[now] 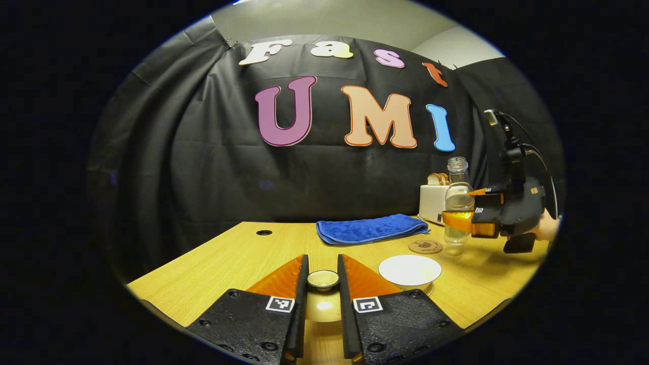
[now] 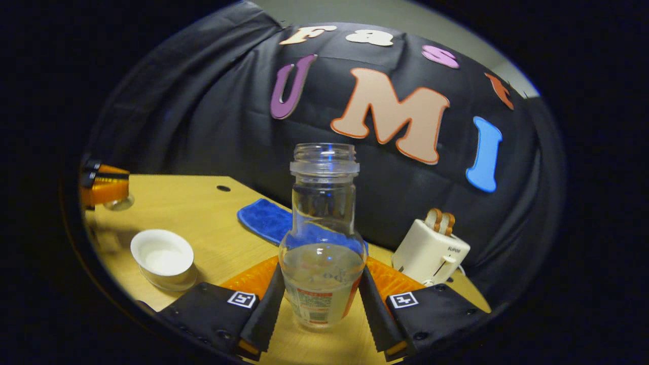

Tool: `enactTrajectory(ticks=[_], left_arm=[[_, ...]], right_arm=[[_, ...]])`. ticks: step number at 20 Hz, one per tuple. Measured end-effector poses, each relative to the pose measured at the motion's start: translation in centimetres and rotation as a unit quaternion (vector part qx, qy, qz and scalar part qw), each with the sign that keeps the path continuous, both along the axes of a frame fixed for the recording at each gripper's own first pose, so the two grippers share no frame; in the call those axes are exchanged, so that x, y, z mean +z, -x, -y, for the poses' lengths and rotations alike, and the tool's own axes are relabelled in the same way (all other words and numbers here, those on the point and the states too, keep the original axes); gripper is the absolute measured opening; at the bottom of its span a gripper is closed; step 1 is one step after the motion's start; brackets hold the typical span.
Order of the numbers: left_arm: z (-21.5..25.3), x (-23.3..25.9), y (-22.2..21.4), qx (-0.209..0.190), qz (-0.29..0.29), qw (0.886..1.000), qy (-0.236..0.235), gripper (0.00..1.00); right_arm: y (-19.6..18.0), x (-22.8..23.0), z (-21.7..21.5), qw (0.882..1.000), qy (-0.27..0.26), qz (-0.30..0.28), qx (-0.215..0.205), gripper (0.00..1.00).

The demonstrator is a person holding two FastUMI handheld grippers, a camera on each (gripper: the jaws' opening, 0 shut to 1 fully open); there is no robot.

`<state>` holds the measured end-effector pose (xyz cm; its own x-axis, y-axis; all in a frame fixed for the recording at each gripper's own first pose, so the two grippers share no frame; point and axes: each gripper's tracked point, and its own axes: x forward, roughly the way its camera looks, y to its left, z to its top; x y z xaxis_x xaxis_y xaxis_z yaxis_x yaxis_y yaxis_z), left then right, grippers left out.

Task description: Open the teacup lid with one hand, grasp the water bottle and pour water into the teacup with the other hand; after pouring, place the water bottle on the coaster and then close the teacup lid.

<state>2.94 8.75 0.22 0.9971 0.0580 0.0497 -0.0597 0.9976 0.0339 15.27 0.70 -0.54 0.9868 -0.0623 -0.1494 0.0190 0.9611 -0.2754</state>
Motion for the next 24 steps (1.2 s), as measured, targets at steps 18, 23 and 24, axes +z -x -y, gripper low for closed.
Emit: enactTrajectory(ticks=[18,23,24], left_arm=[[0.1,0.0,0.0,-0.004,0.000,1.000,0.000,0.27],[0.2,0.1,0.0,-0.005,0.000,1.000,0.000,0.27],[0.1,0.0,0.0,-0.006,0.000,1.000,0.000,0.27]], right_arm=[[-6.5,-2.6,0.9,0.990,-0.141,-0.013,-0.022,0.78],[-7.0,-3.6,1.4,0.990,-0.133,-0.024,-0.029,0.80],[-7.1,-3.9,1.6,0.990,-0.133,-0.028,-0.031,0.78]])
